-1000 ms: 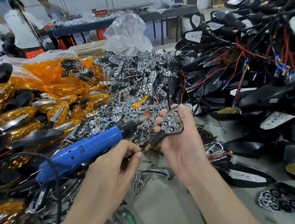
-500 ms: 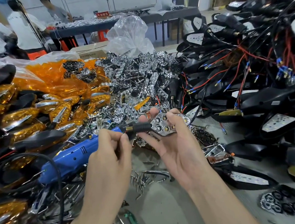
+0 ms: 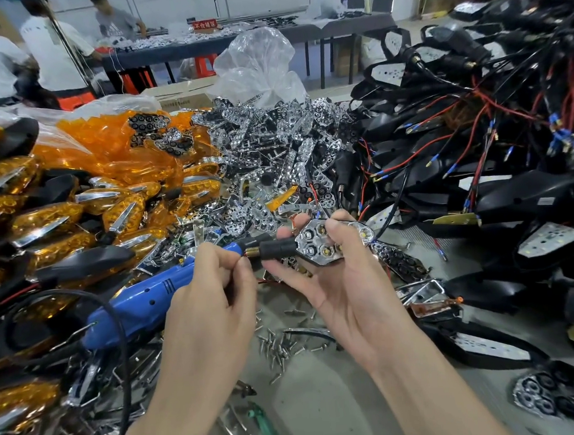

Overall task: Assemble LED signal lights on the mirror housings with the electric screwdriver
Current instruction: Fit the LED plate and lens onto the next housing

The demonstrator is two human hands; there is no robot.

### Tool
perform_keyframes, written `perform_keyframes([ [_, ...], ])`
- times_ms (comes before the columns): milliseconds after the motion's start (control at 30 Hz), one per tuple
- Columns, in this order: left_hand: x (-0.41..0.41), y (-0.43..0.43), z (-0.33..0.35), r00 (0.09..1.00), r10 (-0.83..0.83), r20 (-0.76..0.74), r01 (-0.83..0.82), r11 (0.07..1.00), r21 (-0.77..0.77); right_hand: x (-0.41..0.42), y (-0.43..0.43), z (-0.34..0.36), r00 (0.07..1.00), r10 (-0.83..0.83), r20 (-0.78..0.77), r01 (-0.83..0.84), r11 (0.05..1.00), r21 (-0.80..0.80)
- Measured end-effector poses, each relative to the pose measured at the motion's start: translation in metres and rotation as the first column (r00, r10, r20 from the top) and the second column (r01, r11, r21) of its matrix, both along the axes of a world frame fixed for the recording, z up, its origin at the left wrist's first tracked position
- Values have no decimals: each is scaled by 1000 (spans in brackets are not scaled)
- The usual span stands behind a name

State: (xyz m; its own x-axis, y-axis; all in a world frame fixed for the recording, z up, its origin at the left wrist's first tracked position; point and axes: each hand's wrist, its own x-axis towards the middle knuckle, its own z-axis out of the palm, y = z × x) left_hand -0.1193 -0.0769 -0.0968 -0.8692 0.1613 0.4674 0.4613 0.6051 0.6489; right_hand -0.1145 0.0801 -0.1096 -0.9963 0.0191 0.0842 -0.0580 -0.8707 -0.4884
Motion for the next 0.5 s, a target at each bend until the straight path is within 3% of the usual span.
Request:
perform_keyframes([
  [200, 1, -2, 1, 999, -20, 37, 17, 997, 78, 0, -2, -2, 999, -35, -33, 37, 997, 73],
  [433, -3, -5, 15, 955, -124, 268, 73, 979, 191, -3, -3, -3, 989, -144, -29, 147, 964, 223],
  [500, -11, -4, 24, 944, -151, 292, 119, 985, 126, -4, -3, -1, 991, -132, -14, 132, 963, 234],
])
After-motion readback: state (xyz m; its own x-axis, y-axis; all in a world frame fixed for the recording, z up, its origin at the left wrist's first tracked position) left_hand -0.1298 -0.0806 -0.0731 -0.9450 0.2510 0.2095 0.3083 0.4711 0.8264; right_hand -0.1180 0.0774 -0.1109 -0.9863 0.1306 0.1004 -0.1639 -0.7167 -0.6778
